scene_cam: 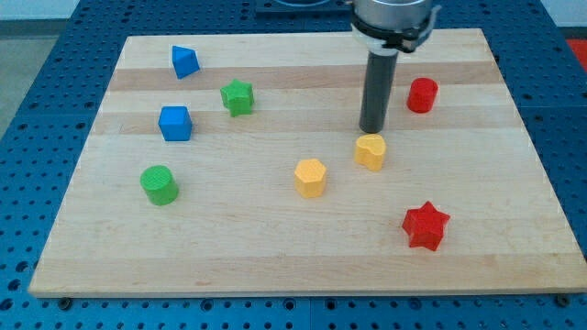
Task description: Push yellow heart to the right of the yellow hexagon
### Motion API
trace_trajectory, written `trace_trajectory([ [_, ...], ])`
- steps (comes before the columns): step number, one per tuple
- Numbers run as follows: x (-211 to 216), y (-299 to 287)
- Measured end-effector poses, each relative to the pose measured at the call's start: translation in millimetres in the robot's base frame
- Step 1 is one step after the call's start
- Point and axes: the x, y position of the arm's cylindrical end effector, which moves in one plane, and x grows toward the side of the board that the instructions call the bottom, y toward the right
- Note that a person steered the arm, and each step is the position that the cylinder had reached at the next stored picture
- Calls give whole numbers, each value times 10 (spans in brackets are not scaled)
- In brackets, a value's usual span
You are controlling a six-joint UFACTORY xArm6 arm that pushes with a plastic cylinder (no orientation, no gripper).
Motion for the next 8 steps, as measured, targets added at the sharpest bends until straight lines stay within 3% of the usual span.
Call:
trace_trajectory([
  [3,162,162],
  [8,218,-113],
])
